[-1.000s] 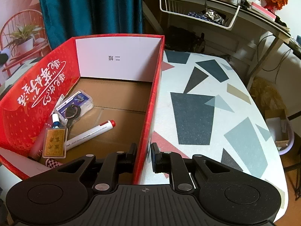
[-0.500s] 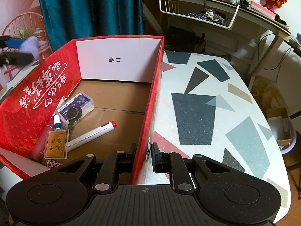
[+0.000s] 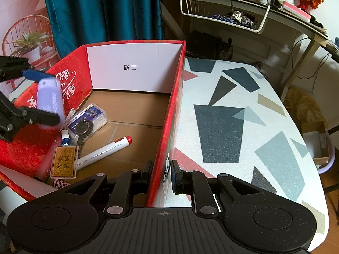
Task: Organize rigid objects
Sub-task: 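Carry the power bank into the red box and open the left gripper, then return the left tool and grasp the white charger plug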
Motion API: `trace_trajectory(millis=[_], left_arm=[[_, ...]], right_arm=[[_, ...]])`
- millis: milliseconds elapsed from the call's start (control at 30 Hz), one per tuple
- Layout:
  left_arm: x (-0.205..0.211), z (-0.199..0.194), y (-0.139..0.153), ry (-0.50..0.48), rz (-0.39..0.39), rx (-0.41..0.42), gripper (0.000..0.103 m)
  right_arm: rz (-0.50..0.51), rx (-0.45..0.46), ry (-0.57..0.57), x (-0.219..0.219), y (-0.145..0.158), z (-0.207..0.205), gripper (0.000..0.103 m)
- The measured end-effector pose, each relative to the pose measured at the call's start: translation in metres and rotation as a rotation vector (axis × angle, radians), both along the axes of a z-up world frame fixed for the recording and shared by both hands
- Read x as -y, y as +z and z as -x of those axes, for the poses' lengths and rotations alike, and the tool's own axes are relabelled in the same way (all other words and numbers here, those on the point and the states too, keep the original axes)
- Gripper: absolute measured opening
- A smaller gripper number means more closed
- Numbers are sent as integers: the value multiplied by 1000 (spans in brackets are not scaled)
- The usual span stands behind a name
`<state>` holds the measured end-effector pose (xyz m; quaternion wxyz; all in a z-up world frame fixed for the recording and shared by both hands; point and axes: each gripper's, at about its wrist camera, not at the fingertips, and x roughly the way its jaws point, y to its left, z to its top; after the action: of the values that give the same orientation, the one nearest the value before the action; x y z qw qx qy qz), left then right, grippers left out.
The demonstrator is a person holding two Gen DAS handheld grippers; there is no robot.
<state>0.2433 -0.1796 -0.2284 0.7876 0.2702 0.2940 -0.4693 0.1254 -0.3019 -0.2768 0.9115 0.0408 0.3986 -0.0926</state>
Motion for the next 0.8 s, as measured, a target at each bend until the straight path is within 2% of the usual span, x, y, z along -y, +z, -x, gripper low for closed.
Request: trace_trajectory(millis=[67, 167, 333, 433, 500, 700, 800], left_arm=[[2, 4, -2, -6, -14, 8, 81], [1, 7, 2, -14, -2, 10, 81], [-10, 4, 19, 13, 80, 27, 82], [-25, -6, 34, 63, 153, 49, 89], [-42, -19, 45, 127, 214, 57, 96], [-97, -75, 59, 432, 308, 45, 99], [-114, -89, 55, 463, 306, 83, 103]], right_arm=[[0, 0, 0, 0, 0, 0, 15], [0, -1, 0, 0, 0, 0, 15], [0, -2, 0, 0, 0, 0, 15], [0, -3, 1, 0, -1, 0, 15], [0, -3, 1, 0, -1, 0, 15], [0, -3, 1, 0, -1, 0, 15], [0, -1, 0, 0, -1, 0, 15]])
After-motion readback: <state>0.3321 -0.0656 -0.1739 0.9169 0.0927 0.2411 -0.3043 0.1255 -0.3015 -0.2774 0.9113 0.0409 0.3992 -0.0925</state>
